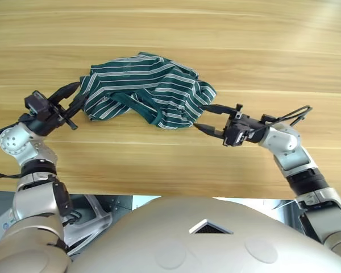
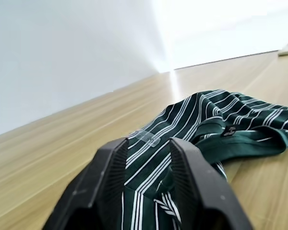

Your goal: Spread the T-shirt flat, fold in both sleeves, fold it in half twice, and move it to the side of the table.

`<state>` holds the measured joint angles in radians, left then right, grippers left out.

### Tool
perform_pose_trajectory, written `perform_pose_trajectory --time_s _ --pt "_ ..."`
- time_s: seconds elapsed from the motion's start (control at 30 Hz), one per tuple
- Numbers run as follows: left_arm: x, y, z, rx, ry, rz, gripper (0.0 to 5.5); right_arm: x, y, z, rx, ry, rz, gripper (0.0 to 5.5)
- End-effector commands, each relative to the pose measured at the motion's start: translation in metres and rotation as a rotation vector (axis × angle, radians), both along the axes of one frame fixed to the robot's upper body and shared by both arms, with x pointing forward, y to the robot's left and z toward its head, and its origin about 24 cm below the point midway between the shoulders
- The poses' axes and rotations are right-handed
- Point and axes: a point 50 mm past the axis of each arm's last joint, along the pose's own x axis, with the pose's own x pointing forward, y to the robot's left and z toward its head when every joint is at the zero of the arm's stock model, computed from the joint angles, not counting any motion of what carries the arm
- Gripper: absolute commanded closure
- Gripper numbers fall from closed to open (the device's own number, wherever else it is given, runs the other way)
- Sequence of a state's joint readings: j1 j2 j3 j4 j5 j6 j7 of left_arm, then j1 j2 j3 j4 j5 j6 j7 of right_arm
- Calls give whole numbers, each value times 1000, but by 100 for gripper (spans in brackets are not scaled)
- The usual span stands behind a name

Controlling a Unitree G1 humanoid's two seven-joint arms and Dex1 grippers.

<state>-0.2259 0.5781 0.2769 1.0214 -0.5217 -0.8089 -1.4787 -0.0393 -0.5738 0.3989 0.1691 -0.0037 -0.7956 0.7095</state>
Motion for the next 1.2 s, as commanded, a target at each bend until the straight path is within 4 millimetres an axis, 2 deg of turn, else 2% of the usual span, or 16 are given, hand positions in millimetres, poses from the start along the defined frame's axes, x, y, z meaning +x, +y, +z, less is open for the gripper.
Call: perform_pose_trajectory --time_s 0.03,0.2,0.33,0.5,0.7,0.83,0.9,0.97,1.1,1.2 --pt "1 -6 -7 69 30 -18 334 12 27 3 17 -7 22 315" --pt "5 -13 -8 97 17 -26 258 22 62 -5 12 -15 3 315" --pt "4 -13 -11 129 27 -9 200 28 74 -11 -6 -23 -28 315" --pt "10 -11 -2 76 -36 29 115 37 66 -36 -143 -27 -115 315" --pt "17 -3 18 -74 -156 79 25 52 49 -46 -197 -39 -240 315" --pt "20 1 32 -150 -223 92 13 54 42 -49 -217 -44 -262 315" --pt "26 1 29 -58 -194 149 13 54 41 -50 -223 -46 -263 315" --pt "26 -6 15 102 -117 144 13 53 41 -50 -223 -46 -259 315" --pt "20 -23 -21 483 50 26 13 50 41 -50 -218 -47 -248 315" --pt "20 -32 -36 753 66 -82 13 49 41 -49 -209 -45 -238 315"
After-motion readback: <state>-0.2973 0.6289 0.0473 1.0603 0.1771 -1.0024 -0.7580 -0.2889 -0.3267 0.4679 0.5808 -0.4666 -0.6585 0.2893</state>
